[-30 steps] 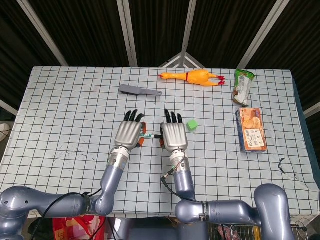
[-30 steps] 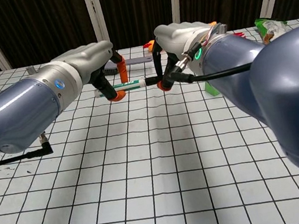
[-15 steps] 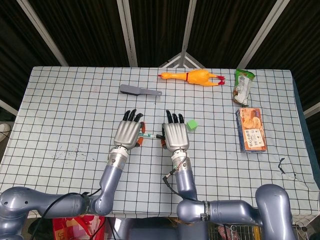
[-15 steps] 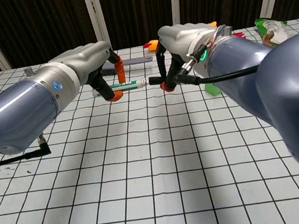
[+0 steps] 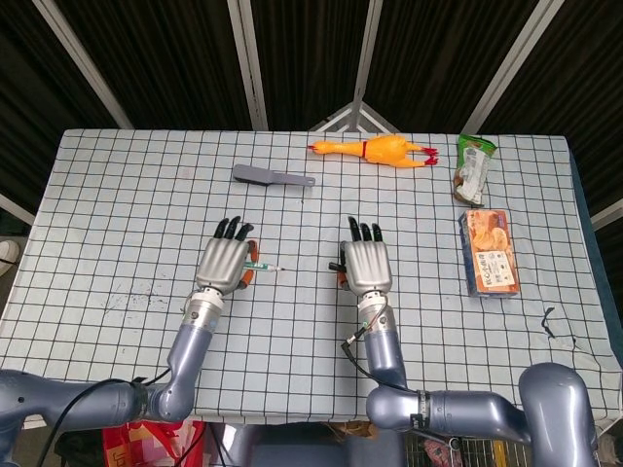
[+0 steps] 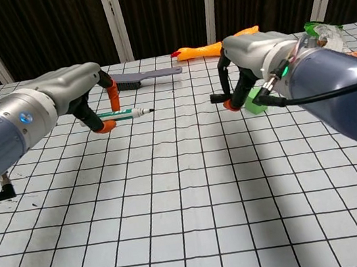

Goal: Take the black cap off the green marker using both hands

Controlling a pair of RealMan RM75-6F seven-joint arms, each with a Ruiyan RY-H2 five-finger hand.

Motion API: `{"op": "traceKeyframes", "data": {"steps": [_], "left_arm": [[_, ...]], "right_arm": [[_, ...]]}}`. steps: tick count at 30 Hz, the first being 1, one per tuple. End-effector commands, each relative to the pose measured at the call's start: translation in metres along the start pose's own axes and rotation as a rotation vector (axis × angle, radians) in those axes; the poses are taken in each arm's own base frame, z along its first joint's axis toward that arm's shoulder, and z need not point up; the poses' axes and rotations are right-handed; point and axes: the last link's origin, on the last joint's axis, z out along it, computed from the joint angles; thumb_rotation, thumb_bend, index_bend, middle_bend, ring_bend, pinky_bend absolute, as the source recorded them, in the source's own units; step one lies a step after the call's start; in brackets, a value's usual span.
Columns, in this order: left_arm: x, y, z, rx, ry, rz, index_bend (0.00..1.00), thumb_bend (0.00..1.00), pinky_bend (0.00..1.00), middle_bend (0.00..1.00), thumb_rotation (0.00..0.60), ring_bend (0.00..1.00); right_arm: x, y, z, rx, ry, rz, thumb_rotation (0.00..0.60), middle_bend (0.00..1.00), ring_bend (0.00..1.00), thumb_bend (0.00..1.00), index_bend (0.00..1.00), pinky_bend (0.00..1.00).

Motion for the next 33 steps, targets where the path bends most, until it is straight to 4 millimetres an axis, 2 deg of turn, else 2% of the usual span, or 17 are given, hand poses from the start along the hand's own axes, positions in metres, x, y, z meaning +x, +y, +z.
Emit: {"op": "traceKeyframes", "data": {"steps": [1, 4, 5, 7, 11, 14, 18, 21, 25, 27, 33], "left_arm": [[-0.002, -0.01, -0.003, -0.004, 0.001, -0.021, 0.47, 0.51, 0.0, 0.14, 0.6, 0.0], [-0.004, -0.012, -0.003, -0.016, -0.007, -0.048, 0.29, 0.51, 0.0, 0.1, 0.6, 0.0], [-0.005, -0.012, -0.003, -0.022, -0.009, -0.05, 0.22, 0.5, 0.0, 0.09, 0.6, 0.0], [-0.008, -0.012, -0.003, -0.031, -0.02, -0.055, 0.14, 0.5, 0.0, 0.06, 0.6, 0.0], [-0.012, -0.012, -0.003, -0.046, -0.042, -0.046, 0.1, 0.5, 0.0, 0.01, 0.6, 0.0], [-0.006, -0.015, -0.004, -0.051, -0.019, -0.065, 0.08, 0.5, 0.0, 0.0, 0.6, 0.0], [0.009, -0.029, -0.013, -0.049, 0.031, -0.078, 0.07, 0.5, 0.0, 0.0, 0.6, 0.0], [0.025, -0.054, -0.029, -0.012, 0.062, -0.066, 0.07, 0.51, 0.0, 0.01, 0.6, 0.0], [0.043, -0.091, -0.056, 0.05, 0.073, 0.003, 0.08, 0.51, 0.0, 0.01, 0.6, 0.0], [0.049, -0.106, -0.068, 0.079, 0.073, 0.024, 0.09, 0.51, 0.0, 0.01, 0.6, 0.0], [0.065, -0.168, -0.127, 0.194, 0.092, -0.003, 0.09, 0.51, 0.0, 0.01, 0.6, 0.0]], "right_arm": [[-0.007, 0.013, 0.0, -0.025, -0.022, -0.009, 0.6, 0.09, 0.12, 0.4, 0.47, 0.07], [-0.011, 0.021, 0.0, -0.064, -0.035, -0.029, 0.6, 0.09, 0.1, 0.33, 0.26, 0.06], [-0.012, 0.022, -0.001, -0.078, -0.045, -0.027, 0.6, 0.09, 0.1, 0.3, 0.21, 0.06], [-0.013, 0.022, -0.002, -0.093, -0.061, -0.021, 0.6, 0.09, 0.09, 0.25, 0.12, 0.05], [-0.016, 0.027, -0.003, -0.121, -0.094, -0.011, 0.6, 0.08, 0.09, 0.2, 0.03, 0.04], [-0.009, 0.029, -0.003, -0.11, -0.068, 0.009, 0.6, 0.08, 0.09, 0.2, 0.02, 0.04], [0.008, 0.04, -0.004, -0.078, 0.036, 0.009, 0.6, 0.08, 0.09, 0.2, 0.08, 0.04], [0.022, 0.061, -0.008, -0.079, 0.134, -0.026, 0.6, 0.08, 0.09, 0.2, 0.13, 0.04], [0.033, 0.089, -0.017, -0.094, 0.192, -0.075, 0.6, 0.08, 0.09, 0.26, 0.17, 0.04], [0.034, 0.104, -0.022, -0.099, 0.191, -0.108, 0.6, 0.08, 0.09, 0.27, 0.18, 0.04], [0.03, 0.162, -0.047, -0.106, 0.19, -0.18, 0.6, 0.08, 0.08, 0.27, 0.17, 0.04]]}}
